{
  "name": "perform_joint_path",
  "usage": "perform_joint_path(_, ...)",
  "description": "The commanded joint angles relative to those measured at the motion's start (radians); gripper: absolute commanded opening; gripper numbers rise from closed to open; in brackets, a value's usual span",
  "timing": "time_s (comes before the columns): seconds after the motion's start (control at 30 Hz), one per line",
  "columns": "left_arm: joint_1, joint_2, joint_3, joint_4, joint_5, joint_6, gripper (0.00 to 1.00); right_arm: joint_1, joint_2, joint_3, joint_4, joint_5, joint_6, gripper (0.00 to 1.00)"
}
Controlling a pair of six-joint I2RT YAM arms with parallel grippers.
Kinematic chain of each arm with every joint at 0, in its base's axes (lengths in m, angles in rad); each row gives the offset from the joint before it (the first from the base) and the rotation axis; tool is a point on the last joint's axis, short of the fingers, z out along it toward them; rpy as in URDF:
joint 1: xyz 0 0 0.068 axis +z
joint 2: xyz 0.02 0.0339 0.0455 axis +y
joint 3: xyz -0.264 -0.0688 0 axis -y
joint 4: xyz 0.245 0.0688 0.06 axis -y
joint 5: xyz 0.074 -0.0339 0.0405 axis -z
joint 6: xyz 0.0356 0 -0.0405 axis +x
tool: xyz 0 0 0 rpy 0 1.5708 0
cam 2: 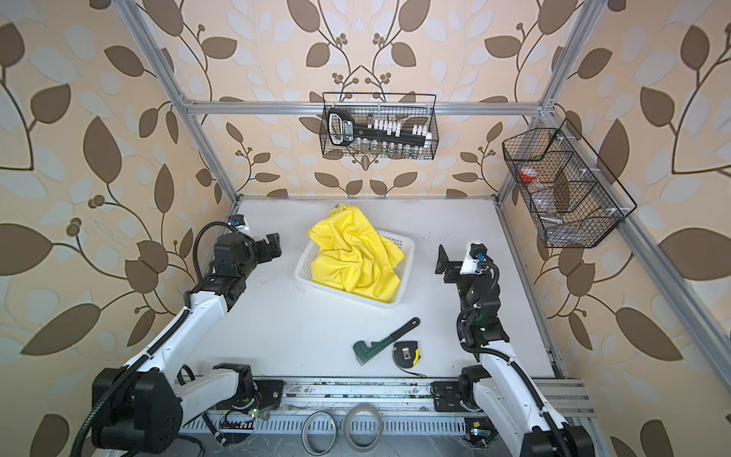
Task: Fold and stack the trousers
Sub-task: Pick up the trousers from the basket.
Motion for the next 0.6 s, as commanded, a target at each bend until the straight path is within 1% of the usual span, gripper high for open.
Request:
perform_joint_path(0.0, -0.094, -0.036, 0.1, -0.265, -0.023, -0.081, 0.99, 0.055, -0.01, 0.103, -0.288, -0.056, 0.04, 1.0)
perform_joint_path(0.1, -0.185, -0.028, 0.176, -0.394, 0.045, -0.101, 0.99, 0.083, 0.021, 0.207, -0.482, -0.071, 0.085, 1.0)
perform_joint_path(0.2, -0.283, 0.0, 0.203, -0.428, 0.082, -0.118, 0.99, 0.115, 0.062, 0.281, -0.63, -0.086, 0.136, 1.0)
perform_joint_path(0.27, -0.337, 0.042, 0.224, -0.42, 0.106, -0.134, 0.99, 0.156, 0.086, 0.315, -0.7, -0.057, 0.166, 1.0)
perform_joint_path(0.3, -0.363, 0.076, 0.244, -0.417, 0.115, -0.136, 0.99, 0.182, 0.1, 0.33, -0.728, -0.036, 0.187, 1.0)
perform_joint_path(0.47, -0.481, 0.293, 0.381, -0.417, 0.045, -0.111, 0.99, 0.271, 0.182, 0.387, -0.8, 0.018, 0.276, 1.0)
perform_joint_path(0.57, -0.503, 0.435, 0.466, -0.437, 0.023, -0.103, 0.99, 0.291, 0.222, 0.394, -0.806, 0.012, 0.331, 1.0)
